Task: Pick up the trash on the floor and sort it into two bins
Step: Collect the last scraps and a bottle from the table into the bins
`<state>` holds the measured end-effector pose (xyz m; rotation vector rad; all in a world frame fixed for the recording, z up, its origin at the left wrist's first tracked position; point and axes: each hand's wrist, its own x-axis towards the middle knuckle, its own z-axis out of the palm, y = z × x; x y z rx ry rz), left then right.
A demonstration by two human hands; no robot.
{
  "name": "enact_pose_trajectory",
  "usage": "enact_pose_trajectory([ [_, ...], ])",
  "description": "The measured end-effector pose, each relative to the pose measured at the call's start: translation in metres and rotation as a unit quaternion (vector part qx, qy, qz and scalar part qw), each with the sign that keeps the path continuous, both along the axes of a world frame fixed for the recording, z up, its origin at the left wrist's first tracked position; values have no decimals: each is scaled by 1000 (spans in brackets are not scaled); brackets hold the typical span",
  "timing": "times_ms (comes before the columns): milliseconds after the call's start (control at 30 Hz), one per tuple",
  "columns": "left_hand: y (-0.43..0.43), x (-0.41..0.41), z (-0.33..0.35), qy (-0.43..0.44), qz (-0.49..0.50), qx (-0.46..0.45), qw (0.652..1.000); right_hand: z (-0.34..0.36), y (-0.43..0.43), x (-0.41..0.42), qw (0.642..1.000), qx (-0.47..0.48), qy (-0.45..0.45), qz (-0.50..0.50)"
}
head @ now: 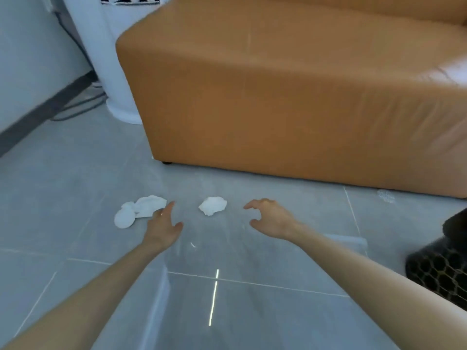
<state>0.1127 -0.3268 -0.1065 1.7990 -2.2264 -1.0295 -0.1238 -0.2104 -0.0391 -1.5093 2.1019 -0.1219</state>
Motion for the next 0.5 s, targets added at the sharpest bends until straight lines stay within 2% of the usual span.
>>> enact_pose_trajectory([
  [133,-28,21,-25,-42,80,-1,996,-44,-41,29,999,3,-27,21],
  [233,-47,36,-41,-41,126,15,991,-72,-66,50,999,8,-24,30],
  [500,-79,52,-69,-78,129,31,988,-119,-96,76,998,47,2,36],
])
